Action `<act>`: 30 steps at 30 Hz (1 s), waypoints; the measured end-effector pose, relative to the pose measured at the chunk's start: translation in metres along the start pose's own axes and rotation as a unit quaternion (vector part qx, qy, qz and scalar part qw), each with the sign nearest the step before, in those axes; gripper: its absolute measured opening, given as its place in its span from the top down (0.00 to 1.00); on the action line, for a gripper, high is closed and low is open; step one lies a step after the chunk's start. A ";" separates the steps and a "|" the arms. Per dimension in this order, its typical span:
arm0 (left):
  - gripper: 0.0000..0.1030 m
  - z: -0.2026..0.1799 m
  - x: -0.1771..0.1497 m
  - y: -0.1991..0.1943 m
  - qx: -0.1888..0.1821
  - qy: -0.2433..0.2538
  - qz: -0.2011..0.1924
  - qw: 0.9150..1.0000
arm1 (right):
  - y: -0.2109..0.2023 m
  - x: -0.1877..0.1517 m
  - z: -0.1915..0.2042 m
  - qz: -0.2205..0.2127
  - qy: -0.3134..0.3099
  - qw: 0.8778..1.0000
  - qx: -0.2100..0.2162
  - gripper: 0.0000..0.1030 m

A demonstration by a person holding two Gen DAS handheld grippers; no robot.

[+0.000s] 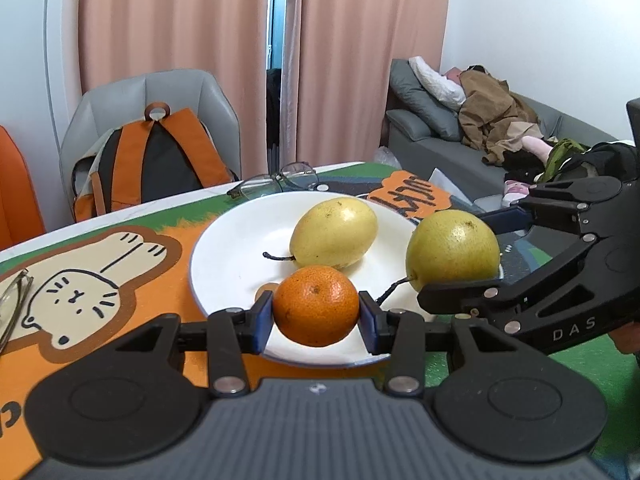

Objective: Organize fruits
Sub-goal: 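Carry the orange into the bowl and open the left gripper while the right gripper carries the pear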

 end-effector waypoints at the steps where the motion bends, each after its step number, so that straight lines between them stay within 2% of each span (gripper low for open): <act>1: 0.59 0.000 0.000 0.004 0.001 -0.001 0.003 1.000 | 0.001 0.001 -0.001 0.000 -0.001 1.000 0.000 0.23; 14: 0.58 0.001 -0.002 0.041 0.018 0.000 0.038 0.999 | 0.009 0.007 -0.005 0.003 -0.009 1.000 -0.002 0.23; 19: 0.56 -0.001 -0.006 0.045 0.026 0.023 0.039 0.999 | 0.010 0.008 -0.004 0.004 -0.007 1.000 0.000 0.23; 22: 0.49 -0.001 -0.006 0.041 0.031 0.029 0.036 0.998 | 0.014 0.008 -0.003 0.007 -0.007 1.000 0.002 0.23; 24: 0.36 0.000 -0.005 0.037 0.035 0.029 0.029 0.999 | 0.017 0.008 -0.002 0.009 -0.006 1.000 0.003 0.23; 28: 0.30 0.002 -0.005 0.022 0.041 0.053 0.011 0.998 | 0.020 0.011 -0.002 0.008 0.004 1.000 0.018 0.23; 30: 0.19 0.005 -0.005 0.014 0.039 0.061 0.009 0.997 | 0.023 0.011 0.001 0.009 0.001 1.000 0.016 0.23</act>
Point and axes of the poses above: each gripper's, at about its wrist camera, not at the fingertips, and y roughly the way its jaws point, z to its left, x to its top, the point moved 4 cm from there along y, roughly the way its jaws point
